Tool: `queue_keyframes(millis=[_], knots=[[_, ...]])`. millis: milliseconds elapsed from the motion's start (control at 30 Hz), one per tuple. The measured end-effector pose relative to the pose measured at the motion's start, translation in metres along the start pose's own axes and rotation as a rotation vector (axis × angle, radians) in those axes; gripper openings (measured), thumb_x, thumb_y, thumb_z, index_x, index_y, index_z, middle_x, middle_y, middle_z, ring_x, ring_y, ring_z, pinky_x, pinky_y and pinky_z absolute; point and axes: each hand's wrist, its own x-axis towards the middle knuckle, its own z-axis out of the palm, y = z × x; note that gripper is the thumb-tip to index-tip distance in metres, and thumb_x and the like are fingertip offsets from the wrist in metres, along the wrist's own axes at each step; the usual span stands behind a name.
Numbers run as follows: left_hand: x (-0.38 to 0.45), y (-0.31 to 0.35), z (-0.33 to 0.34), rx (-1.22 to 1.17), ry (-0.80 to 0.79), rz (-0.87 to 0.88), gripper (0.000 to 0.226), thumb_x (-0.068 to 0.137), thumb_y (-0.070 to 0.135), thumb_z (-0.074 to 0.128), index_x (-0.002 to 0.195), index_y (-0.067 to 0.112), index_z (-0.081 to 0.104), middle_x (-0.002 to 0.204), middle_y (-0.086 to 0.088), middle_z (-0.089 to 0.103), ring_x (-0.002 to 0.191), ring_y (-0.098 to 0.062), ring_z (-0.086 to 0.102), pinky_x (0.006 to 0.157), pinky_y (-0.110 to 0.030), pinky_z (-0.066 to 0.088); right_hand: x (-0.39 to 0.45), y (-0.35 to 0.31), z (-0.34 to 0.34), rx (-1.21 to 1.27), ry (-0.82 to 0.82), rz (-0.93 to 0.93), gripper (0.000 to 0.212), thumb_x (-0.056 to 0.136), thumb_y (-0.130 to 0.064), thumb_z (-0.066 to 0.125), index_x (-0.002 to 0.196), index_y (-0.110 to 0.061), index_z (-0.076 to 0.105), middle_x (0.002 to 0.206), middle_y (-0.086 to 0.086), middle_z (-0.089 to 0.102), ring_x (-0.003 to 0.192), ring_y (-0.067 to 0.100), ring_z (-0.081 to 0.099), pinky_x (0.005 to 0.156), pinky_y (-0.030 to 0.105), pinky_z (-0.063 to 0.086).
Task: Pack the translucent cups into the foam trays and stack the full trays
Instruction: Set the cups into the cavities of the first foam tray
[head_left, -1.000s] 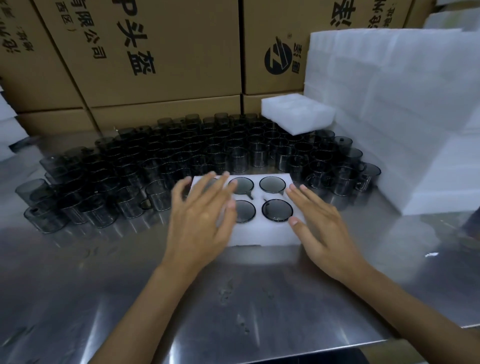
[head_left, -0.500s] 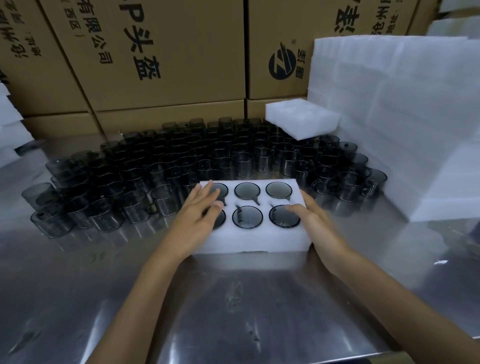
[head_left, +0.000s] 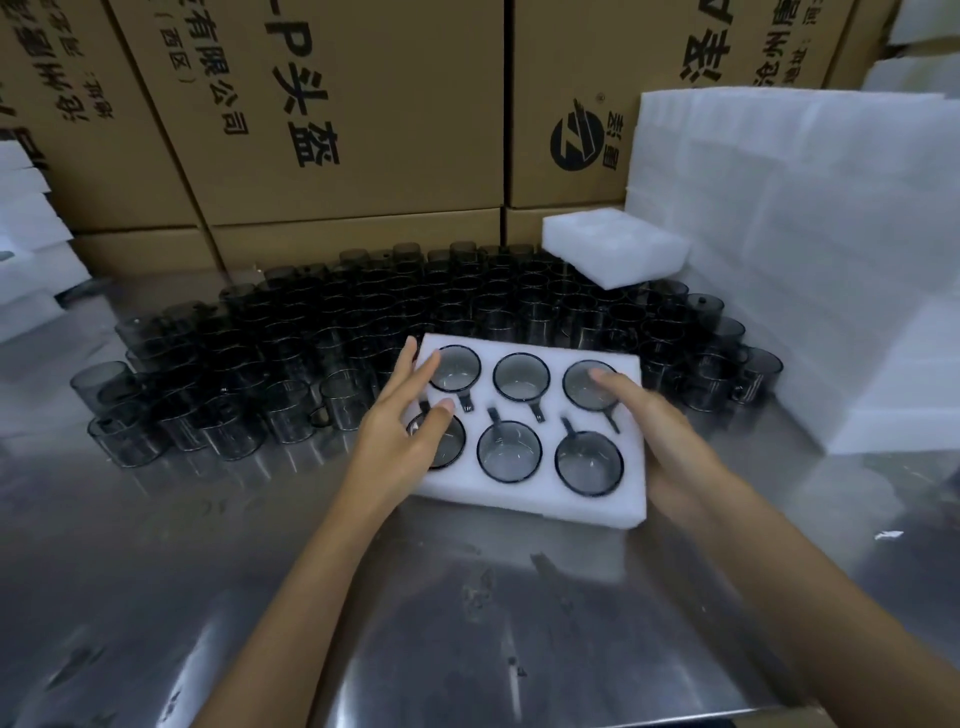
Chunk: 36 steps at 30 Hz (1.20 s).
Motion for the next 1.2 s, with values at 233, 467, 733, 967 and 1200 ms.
queue_keyframes(millis=[233, 467, 733, 967, 1200], knots=[[0.014, 0.034, -0.004, -0.286, 0.373, -0.105, 0.041, 0.097, 0.033, 0.061, 0.137, 0.035, 0.054, 0.131, 0.016, 0.059, 0.121, -0.001, 0.056, 0.099, -0.029, 0.05, 0.002, -0.008, 0.016, 0.22, 0.107, 0.021, 0.048, 0.082, -0.034, 0.073, 0.126, -0.014, 0.067, 0.117, 0.014, 0.072, 0.112, 0.037, 0.067, 0.1, 0.059, 0.049], [0.02, 0.052, 0.007, -0.563, 0.256, -0.207, 0.09, 0.076, 0.046, 0.08, 0.149, 0.045, 0.027, 0.128, 0.02, 0.062, 0.113, -0.005, 0.065, 0.098, -0.043, 0.054, 0.018, -0.021, 0.103, 0.44, 0.215, -0.055, 0.038, 0.088, -0.034, 0.071, 0.12, -0.014, 0.066, 0.106, 0.007, 0.077, 0.094, 0.024, 0.074, 0.083, 0.043, 0.061], [0.05, 0.047, -0.017, -0.594, 0.314, -0.206, 0.064, 0.082, 0.023, 0.078, 0.134, 0.042, 0.046, 0.12, 0.011, 0.069, 0.106, -0.014, 0.07, 0.087, -0.047, 0.059, 0.052, -0.017, 0.183, 0.474, 0.297, -0.005, 0.063, 0.071, -0.049, 0.082, 0.118, -0.018, 0.054, 0.098, 0.0, 0.073, 0.076, 0.017, 0.074, 0.063, 0.035, 0.062], [0.073, 0.02, -0.041, -0.664, 0.286, -0.213, 0.085, 0.079, 0.019, 0.081, 0.143, 0.044, 0.031, 0.122, 0.008, 0.069, 0.102, -0.018, 0.072, 0.086, -0.046, 0.059, 0.076, -0.022, 0.219, 0.562, 0.29, 0.034, 0.062, 0.072, -0.051, 0.082, 0.115, -0.017, 0.051, 0.101, 0.002, 0.07, 0.074, 0.016, 0.072, 0.049, 0.027, 0.055], [0.115, 0.029, -0.023, -0.818, 0.609, -0.209, 0.069, 0.075, 0.021, 0.085, 0.13, 0.025, 0.044, 0.12, 0.0, 0.068, 0.102, -0.017, 0.071, 0.088, -0.045, 0.059, 0.089, -0.024, 0.248, 0.519, 0.27, -0.007, 0.063, 0.062, -0.041, 0.089, 0.102, -0.02, 0.045, 0.095, 0.002, 0.07, 0.074, 0.018, 0.074, 0.068, 0.04, 0.063]])
